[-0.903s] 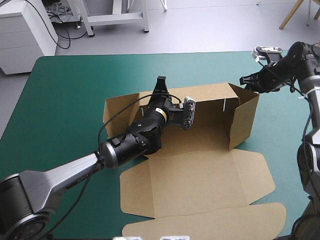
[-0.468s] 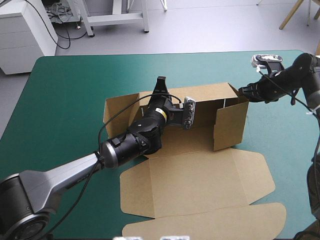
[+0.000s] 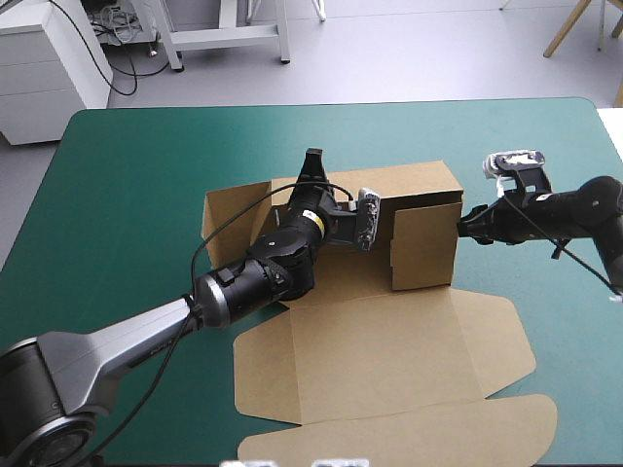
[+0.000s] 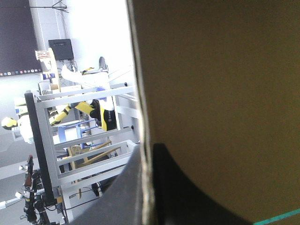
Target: Fold the box
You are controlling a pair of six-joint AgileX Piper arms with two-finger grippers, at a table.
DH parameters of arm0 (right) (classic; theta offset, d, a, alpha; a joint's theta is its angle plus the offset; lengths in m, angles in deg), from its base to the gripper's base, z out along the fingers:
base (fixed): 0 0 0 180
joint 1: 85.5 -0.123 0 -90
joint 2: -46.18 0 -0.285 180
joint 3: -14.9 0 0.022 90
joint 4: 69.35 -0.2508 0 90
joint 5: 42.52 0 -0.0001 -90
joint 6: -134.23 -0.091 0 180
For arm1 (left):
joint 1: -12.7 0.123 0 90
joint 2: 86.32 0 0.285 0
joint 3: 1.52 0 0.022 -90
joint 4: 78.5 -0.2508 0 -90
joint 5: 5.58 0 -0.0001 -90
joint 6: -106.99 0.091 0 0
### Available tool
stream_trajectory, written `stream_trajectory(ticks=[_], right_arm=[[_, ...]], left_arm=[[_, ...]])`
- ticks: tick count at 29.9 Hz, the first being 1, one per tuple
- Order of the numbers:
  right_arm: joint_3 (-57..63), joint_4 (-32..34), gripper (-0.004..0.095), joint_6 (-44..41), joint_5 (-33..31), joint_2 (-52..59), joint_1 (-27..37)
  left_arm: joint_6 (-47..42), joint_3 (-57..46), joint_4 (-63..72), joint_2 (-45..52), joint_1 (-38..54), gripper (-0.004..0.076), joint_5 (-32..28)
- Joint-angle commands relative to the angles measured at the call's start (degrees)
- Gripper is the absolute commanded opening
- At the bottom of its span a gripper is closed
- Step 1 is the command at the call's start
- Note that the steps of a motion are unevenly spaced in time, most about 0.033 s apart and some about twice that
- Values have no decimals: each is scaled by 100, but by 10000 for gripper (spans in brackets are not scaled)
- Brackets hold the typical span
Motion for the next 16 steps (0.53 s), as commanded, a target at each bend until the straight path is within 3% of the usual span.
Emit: stream_trajectory(ticks=[1, 7, 16], right_arm=[[308, -792, 458, 767, 360, 459, 34], [714, -1138, 458, 1644, 560, 684, 34], [742, -1154, 458, 1730, 305, 737, 34]], left_arm=[[-12, 112, -33, 185, -56, -10, -177], [-12, 112, -33, 185, -56, -10, -190], [-12, 112, -33, 185, -56, -10, -190]])
